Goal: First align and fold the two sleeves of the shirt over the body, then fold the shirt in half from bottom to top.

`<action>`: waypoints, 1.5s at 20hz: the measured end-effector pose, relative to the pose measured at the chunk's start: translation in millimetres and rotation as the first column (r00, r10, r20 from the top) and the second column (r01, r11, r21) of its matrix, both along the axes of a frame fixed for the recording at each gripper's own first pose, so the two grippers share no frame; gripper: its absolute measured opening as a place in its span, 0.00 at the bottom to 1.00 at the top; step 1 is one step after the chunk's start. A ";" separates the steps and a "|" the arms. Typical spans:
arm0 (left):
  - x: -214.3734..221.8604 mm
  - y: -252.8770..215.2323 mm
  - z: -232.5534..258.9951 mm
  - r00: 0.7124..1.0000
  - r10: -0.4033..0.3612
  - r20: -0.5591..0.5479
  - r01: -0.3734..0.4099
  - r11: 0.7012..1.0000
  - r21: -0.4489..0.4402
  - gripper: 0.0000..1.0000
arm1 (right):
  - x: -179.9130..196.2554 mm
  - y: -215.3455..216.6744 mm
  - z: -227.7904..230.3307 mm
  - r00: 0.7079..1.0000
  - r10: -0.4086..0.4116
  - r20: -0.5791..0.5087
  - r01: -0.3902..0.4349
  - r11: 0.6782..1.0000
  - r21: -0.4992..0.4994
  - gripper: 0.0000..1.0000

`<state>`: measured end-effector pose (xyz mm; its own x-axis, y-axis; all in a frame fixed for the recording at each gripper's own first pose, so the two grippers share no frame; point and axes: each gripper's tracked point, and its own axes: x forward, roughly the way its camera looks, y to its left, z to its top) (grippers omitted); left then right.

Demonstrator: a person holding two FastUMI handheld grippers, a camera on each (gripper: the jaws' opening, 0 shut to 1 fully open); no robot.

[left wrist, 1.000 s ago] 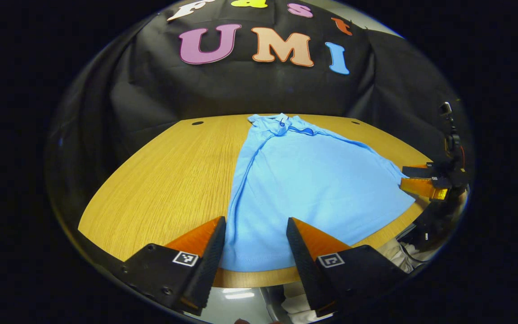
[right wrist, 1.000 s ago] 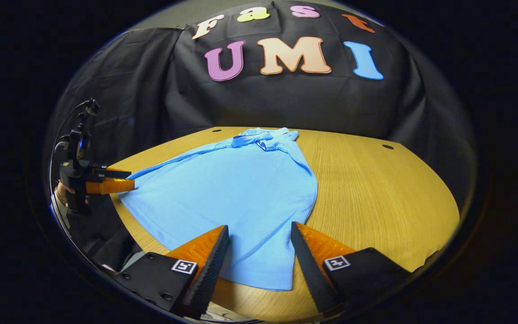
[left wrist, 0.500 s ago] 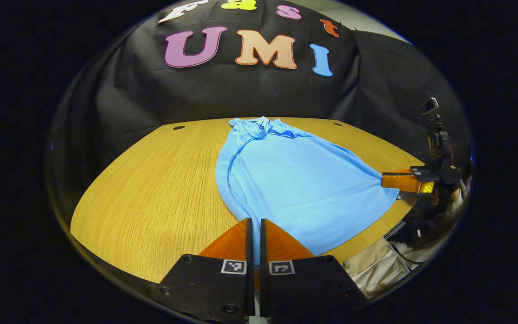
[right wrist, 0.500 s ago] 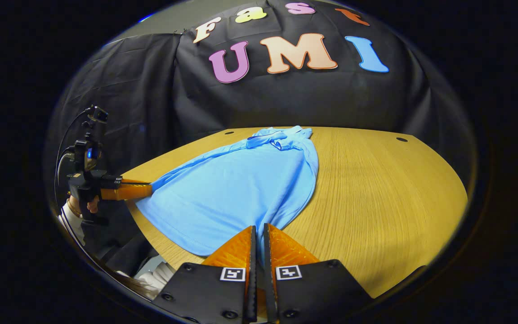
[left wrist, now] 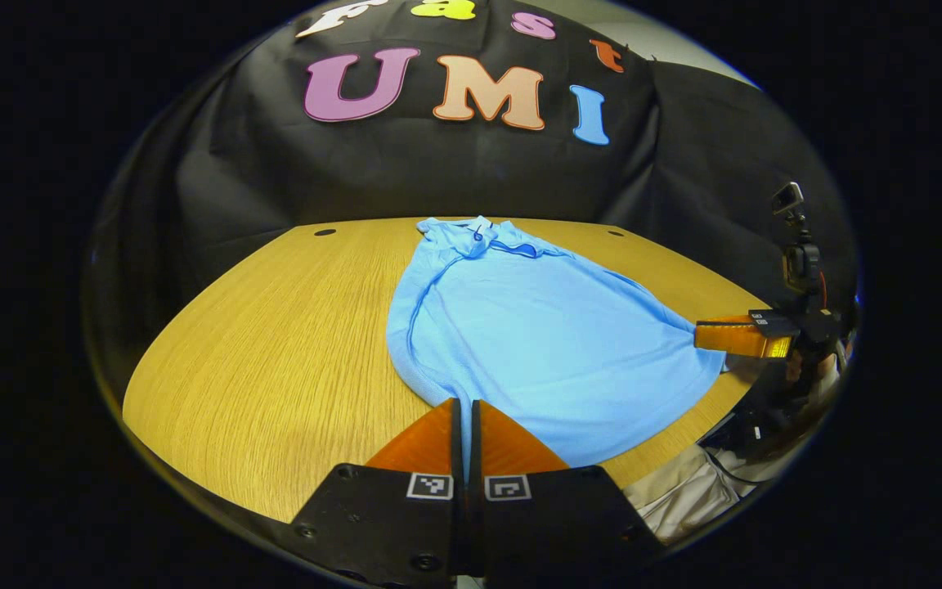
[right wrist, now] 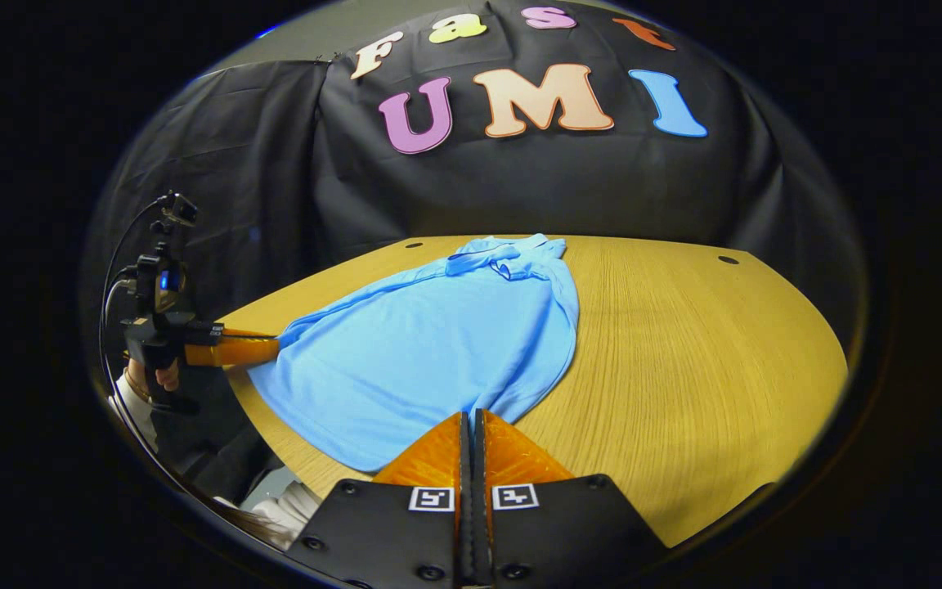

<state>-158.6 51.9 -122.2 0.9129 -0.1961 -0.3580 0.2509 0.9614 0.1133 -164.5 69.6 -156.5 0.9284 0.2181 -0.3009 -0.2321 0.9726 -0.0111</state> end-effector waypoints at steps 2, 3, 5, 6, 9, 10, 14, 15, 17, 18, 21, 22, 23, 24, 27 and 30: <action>4.2 1.0 1.5 1.000 0.005 0.001 -0.005 1.000 -0.002 0.00 | 3.1 -0.9 4.9 1.000 -0.003 0.006 0.003 1.000 0.004 0.02; 5.8 0.9 3.5 1.000 0.005 0.003 -0.005 1.000 -0.005 0.00 | 4.7 -1.3 8.4 1.000 -0.006 0.012 0.005 1.000 0.004 0.02; 9.8 0.3 11.4 1.000 0.005 0.016 -0.005 1.000 -0.008 0.00 | 9.3 -1.6 12.9 1.000 -0.009 0.020 0.009 1.000 -0.004 0.02; 12.8 -0.2 16.3 1.000 0.003 0.026 -0.003 1.000 -0.004 0.00 | 11.9 -2.7 15.4 1.000 -0.015 0.025 0.015 1.000 -0.011 0.02; 25.0 -2.4 33.8 0.998 -0.003 0.059 0.003 1.000 0.012 0.00 | 21.9 -1.4 26.9 0.999 -0.016 0.037 0.017 1.000 -0.014 0.02; 30.3 -3.9 40.3 0.998 -0.008 0.067 0.007 1.000 0.012 0.00 | 28.6 -0.9 32.0 0.999 -0.022 0.046 0.022 1.000 -0.014 0.02; 61.9 -7.1 69.5 0.992 -0.011 0.126 0.010 1.000 0.012 0.00 | 54.3 -5.3 53.5 0.997 -0.041 0.070 0.041 0.999 -0.004 0.02; 70.5 -9.4 75.3 0.991 -0.012 0.135 0.012 1.000 0.002 0.00 | 60.5 -5.3 58.3 0.996 -0.044 0.072 0.044 0.999 -0.004 0.02; 89.4 -12.5 87.3 0.989 -0.012 0.146 0.015 1.000 -0.019 0.00 | 78.4 -8.5 68.6 0.995 -0.057 0.079 0.058 0.998 -0.012 0.02; 99.7 -13.5 93.0 0.989 -0.014 0.150 0.017 1.000 -0.021 0.00 | 87.0 -10.6 74.4 0.995 -0.064 0.080 0.065 0.998 -0.015 0.02; 134.6 -10.9 107.1 0.987 -0.008 0.161 0.010 1.000 -0.012 0.00 | 116.5 -15.6 91.1 0.993 -0.083 0.083 0.084 0.996 -0.012 0.02; 146.5 -11.5 110.7 0.987 -0.007 0.159 0.010 1.000 -0.014 0.00 | 128.5 -18.3 98.0 0.992 -0.090 0.086 0.092 0.996 -0.016 0.02; 157.9 -11.0 114.7 0.987 -0.005 0.159 0.008 1.000 -0.021 0.00 | 141.0 -20.9 103.0 0.991 -0.098 0.088 0.100 0.995 -0.017 0.03; 169.6 -11.0 119.3 0.987 -0.004 0.158 0.008 1.000 -0.029 0.00 | 152.4 -23.3 107.8 0.991 -0.103 0.087 0.105 0.994 -0.014 0.03; 204.1 -9.4 134.4 0.986 0.004 0.168 0.002 0.999 -0.035 0.00 | 187.5 -27.0 120.0 0.990 -0.118 0.082 0.117 0.993 0.008 0.03; 235.0 -9.2 149.8 0.982 0.015 0.187 -0.009 0.999 -0.035 0.00 | 220.3 -34.7 130.8 0.986 -0.141 0.089 0.141 0.990 0.013 0.03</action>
